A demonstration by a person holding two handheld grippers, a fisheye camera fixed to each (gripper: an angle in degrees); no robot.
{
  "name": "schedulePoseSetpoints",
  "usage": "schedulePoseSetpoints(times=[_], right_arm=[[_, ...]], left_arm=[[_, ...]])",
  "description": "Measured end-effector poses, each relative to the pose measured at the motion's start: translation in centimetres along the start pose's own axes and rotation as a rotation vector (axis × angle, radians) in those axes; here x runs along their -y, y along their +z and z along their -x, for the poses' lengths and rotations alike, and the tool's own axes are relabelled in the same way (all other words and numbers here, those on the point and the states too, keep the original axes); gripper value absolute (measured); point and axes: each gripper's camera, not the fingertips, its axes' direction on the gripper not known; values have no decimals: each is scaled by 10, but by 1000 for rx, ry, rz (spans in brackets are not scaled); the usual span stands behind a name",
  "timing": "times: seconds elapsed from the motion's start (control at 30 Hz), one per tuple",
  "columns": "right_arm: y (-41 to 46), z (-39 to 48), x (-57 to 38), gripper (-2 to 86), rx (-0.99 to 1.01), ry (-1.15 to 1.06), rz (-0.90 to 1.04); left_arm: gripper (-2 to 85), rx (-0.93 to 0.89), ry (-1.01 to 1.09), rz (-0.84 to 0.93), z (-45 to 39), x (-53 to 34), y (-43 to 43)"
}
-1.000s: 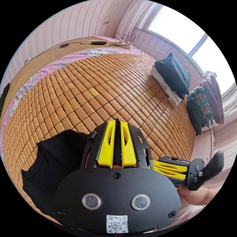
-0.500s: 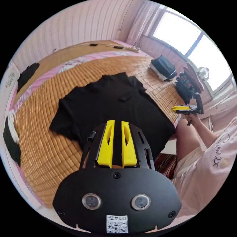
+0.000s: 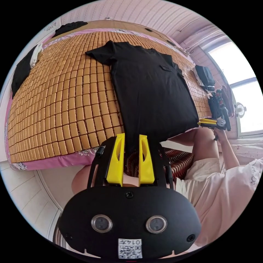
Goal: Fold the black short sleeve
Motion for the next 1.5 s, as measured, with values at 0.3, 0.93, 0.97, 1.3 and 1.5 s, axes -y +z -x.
schedulePoseSetpoints(times=[0.3,0.93,0.97,1.3,1.5], right_arm=[[-25,37,32,11,-32,-60,52],[-89,71,86,13,-126,-83,80],[-99,76,94,19,-104,-90,29],[-155,177,235,9,-6,-377,-230],[-184,255,342,40,76,-575,-325]], left_arm=[[54,115,27,82,4,0,31],[54,132,37,28,55,-49,26],[54,122,32,9,57,-49,24],[50,-18,-47,-290,98,-15,18],[51,-25,-102,-361,127,21,30]])
